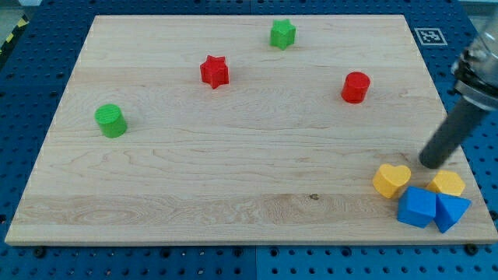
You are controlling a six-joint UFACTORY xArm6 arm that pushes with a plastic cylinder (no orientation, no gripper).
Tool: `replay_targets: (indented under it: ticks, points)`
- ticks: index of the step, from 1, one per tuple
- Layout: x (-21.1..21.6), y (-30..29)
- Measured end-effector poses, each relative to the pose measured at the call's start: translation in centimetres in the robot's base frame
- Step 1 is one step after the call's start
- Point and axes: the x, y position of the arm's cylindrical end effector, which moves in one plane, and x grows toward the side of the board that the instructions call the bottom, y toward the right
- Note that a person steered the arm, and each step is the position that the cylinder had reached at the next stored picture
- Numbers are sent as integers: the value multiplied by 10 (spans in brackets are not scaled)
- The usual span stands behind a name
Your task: Move the red circle into the yellow hexagon
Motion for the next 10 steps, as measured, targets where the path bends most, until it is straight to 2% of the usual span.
replay_targets:
  ticks: [2,3,4,10]
  points:
    - [-120,-11]
    - [-182,-38]
    - [-189,-87]
    - [-81,-69]
